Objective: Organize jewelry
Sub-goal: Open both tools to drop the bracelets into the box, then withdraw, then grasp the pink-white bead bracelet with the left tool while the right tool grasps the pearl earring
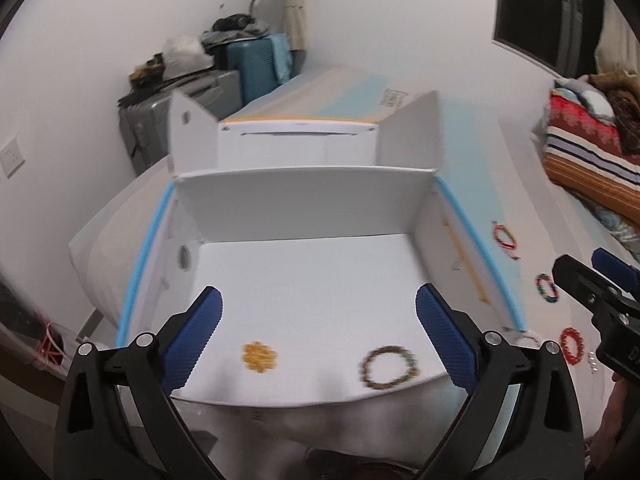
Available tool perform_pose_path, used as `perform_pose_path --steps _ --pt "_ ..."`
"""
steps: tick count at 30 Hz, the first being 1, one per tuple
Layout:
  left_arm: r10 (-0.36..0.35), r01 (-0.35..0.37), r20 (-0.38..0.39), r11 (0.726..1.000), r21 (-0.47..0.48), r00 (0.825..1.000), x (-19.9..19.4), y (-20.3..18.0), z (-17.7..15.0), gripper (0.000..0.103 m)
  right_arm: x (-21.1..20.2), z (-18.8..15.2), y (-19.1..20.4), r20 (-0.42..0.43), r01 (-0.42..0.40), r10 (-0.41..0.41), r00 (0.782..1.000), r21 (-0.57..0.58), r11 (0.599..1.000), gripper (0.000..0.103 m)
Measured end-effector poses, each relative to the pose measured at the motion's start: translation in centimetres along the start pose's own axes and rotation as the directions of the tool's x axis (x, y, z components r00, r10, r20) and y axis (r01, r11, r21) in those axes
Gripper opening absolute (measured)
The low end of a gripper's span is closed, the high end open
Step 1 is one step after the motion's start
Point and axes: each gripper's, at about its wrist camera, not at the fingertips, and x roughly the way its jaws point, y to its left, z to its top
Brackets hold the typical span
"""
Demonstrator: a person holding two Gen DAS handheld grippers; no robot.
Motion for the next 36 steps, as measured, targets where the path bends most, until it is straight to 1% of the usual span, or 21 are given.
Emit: perform_pose_path --steps 5,9,15,18,23,28,31,36 --pt "-0.071 0.070 0.017 0.996 0.053 0.997 -0.9 -4.9 -0.5 0.097 -2.5 -1.5 -5.4 0.017 0.063 -0.064 0.998 0.048 0.997 0.086" --pt "-0.155 0.153 0.019 0.983 0.102 0.988 -1.2 -9.4 -1.4 0.097 -3.8 -3.1 -9.7 0.015 0.112 -0.114 0.993 0.090 0.990 0.086" --pt "-0.224 0.225 -0.026 0.959 0.175 0.974 0.0 -15.8 -3.3 0.097 -4.4 -6.2 -16.1 -0.021 0.177 -0.176 0.984 0.159 0.971 0.086" --pt "-0.260 0.266 -0.056 0.943 0.199 0.964 1.0 -18.9 -4.2 0.097 -4.3 -7.9 -18.8 -0.041 0.207 -0.202 0.978 0.179 0.962 0.086" --pt "-0.283 0.300 -0.102 0.923 0.243 0.954 2.6 -23.0 -5.7 0.097 -3.5 -10.6 -22.8 -0.086 0.246 -0.233 0.969 0.220 0.944 0.086" --pt "-0.287 0.314 -0.134 0.912 0.265 0.948 4.8 -25.4 -6.9 0.097 -2.1 -12.8 -25.6 -0.126 0.274 -0.249 0.960 0.244 0.930 0.086" --pt "-0.267 0.299 -0.149 0.916 0.269 0.952 6.6 -26.3 -7.8 0.097 -1.0 -14.1 -26.7 -0.154 0.286 -0.254 0.955 0.248 0.926 0.086" --pt "-0.248 0.290 -0.182 0.921 0.259 0.951 9.4 -26.7 -8.9 0.097 0.7 -15.8 -28.2 -0.193 0.296 -0.253 0.948 0.246 0.923 0.086"
